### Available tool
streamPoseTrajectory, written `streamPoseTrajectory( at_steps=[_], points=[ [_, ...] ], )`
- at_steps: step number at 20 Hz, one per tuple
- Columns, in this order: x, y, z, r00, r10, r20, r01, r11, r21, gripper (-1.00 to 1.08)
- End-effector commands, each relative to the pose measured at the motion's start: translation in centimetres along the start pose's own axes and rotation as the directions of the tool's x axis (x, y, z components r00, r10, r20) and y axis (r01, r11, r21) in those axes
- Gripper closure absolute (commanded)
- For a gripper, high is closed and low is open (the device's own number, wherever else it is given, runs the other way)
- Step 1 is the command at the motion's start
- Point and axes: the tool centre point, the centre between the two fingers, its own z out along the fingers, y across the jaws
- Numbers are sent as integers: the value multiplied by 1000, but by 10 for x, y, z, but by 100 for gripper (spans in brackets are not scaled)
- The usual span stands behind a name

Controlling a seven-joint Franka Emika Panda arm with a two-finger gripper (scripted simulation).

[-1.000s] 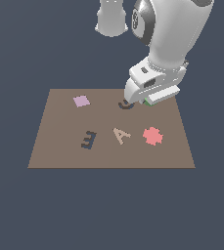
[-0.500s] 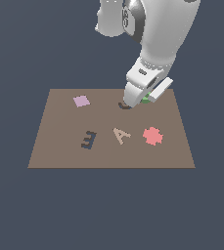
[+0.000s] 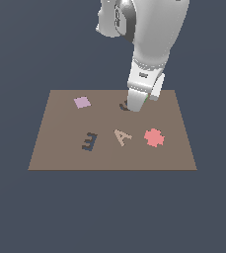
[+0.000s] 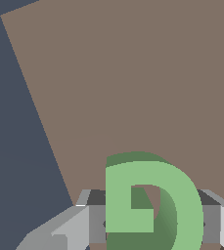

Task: Insert a designated object into the corresponding slot on a board.

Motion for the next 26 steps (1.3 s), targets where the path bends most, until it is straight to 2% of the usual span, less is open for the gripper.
streamPoseTrajectory(
  at_steps=[1, 4, 8, 17, 22, 26],
  points=[
    [-5, 3, -1, 995, -95, 0, 95, 995, 0, 108],
    [-10, 7, -1, 979, -205, 0, 205, 979, -1, 108],
    [-16, 13, -2, 938, -346, 0, 346, 938, -1, 108],
    [-24, 27, -3, 805, -593, 0, 593, 805, 0, 108],
    [-26, 33, -3, 734, -679, 0, 679, 734, 0, 108],
    [-27, 37, -4, 689, -725, 0, 725, 689, 0, 108]
  ],
)
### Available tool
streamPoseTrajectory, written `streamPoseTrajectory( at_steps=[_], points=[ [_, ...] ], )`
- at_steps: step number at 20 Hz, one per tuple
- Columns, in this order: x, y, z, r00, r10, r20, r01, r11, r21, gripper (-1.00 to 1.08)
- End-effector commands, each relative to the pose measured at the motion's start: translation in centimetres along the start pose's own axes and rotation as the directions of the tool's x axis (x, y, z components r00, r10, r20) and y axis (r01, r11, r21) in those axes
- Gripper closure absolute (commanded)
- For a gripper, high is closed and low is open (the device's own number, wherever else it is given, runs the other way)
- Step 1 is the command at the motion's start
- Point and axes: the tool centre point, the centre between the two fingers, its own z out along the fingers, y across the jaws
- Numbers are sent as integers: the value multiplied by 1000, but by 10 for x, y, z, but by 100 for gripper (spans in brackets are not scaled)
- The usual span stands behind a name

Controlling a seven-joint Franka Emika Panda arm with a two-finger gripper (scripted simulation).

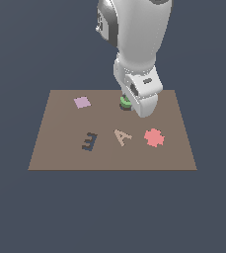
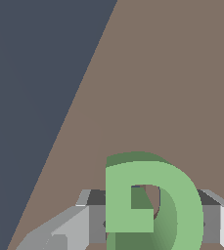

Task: Insert a designated object into the corresponding slot on a board.

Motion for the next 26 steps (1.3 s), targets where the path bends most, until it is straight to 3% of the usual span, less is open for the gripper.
streamPoseTrajectory(
  at_steps=[1, 19, 20, 26],
  points=[
    [-2, 1, 0, 999, -39, 0, 39, 999, 0, 108],
    [-4, 4, 10, 995, -96, 1, 96, 995, 0, 108],
    [-4, 4, 10, 995, -96, 1, 96, 995, 0, -92],
    [-4, 4, 10, 995, -96, 1, 96, 995, 0, -92]
  ],
)
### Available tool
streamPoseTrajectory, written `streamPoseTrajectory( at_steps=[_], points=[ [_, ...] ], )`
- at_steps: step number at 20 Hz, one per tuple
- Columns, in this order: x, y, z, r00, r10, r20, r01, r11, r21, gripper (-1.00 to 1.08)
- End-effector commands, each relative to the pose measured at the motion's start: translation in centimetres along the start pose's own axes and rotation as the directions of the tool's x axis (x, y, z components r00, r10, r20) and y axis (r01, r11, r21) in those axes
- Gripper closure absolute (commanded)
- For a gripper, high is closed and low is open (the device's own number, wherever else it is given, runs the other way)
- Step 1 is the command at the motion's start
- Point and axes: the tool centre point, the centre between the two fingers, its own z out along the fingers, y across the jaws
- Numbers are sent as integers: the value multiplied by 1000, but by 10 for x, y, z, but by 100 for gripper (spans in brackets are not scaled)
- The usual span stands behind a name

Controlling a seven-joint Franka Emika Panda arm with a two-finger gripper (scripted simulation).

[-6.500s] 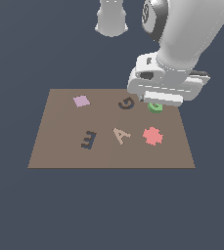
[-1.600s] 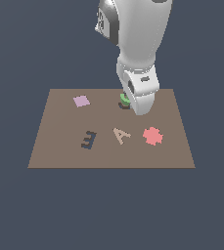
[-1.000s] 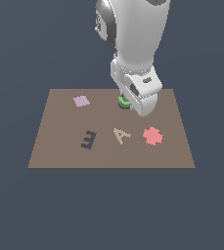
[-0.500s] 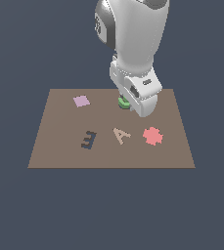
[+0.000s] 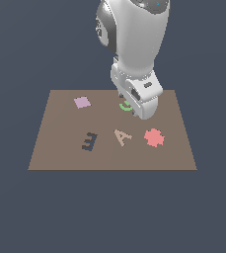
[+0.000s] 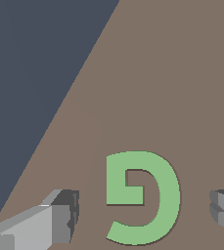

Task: Insert a designated object into the corresponding slot on a board.

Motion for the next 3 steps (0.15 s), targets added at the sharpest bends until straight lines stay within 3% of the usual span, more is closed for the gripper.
streamPoseTrajectory(
  at_steps=[1, 3],
  points=[
    [0, 0, 0, 1000, 0, 0, 0, 1000, 0, -92],
    [0, 0, 0, 1000, 0, 0, 0, 1000, 0, -92]
  ],
)
